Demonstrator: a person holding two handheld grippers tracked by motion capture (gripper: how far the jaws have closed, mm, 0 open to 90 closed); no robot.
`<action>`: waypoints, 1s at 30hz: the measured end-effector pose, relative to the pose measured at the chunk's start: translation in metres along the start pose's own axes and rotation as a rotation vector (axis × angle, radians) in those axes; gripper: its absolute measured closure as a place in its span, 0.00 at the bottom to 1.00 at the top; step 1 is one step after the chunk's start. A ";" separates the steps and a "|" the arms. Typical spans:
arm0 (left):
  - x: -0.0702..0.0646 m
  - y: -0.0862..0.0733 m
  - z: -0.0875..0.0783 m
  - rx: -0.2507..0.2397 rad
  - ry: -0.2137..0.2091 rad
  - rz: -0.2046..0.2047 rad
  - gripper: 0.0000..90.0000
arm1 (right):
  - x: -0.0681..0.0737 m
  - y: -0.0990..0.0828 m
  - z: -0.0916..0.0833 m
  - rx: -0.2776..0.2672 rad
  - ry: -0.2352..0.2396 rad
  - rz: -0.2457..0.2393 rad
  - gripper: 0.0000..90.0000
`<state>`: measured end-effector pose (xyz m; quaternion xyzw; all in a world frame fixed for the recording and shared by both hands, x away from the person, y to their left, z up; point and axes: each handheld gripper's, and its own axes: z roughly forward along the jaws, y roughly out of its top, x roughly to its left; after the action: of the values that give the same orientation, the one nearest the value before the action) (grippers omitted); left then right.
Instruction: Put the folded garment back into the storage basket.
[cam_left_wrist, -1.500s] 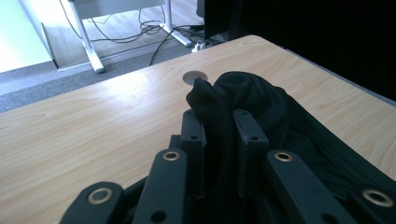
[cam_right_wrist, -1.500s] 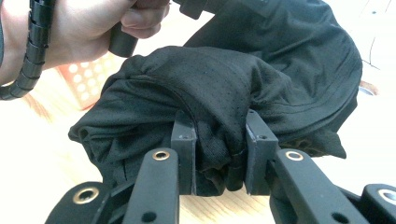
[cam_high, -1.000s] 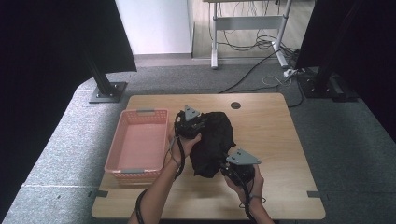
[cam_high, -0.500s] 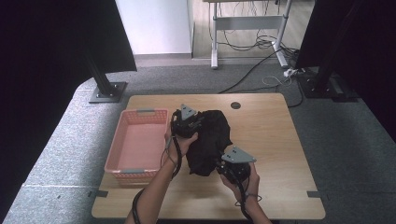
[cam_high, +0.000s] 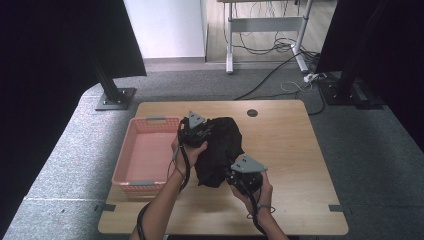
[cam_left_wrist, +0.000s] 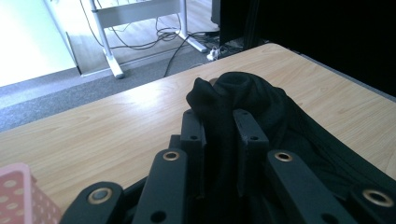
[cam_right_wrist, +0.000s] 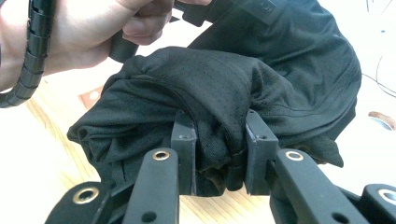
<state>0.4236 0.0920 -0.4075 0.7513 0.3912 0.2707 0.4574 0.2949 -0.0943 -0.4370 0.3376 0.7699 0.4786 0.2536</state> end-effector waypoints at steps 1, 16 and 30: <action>0.001 0.000 -0.001 0.000 0.002 -0.002 0.84 | 0.001 0.001 0.001 0.000 0.001 -0.001 0.79; 0.016 0.003 -0.012 -0.006 0.033 0.006 0.84 | 0.008 0.013 0.012 0.000 0.019 -0.021 0.79; 0.028 0.002 -0.019 -0.015 0.047 -0.009 0.84 | 0.012 0.021 0.020 -0.004 0.030 -0.029 0.79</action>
<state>0.4247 0.1238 -0.3956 0.7395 0.4032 0.2890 0.4549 0.3067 -0.0670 -0.4267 0.3190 0.7774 0.4813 0.2496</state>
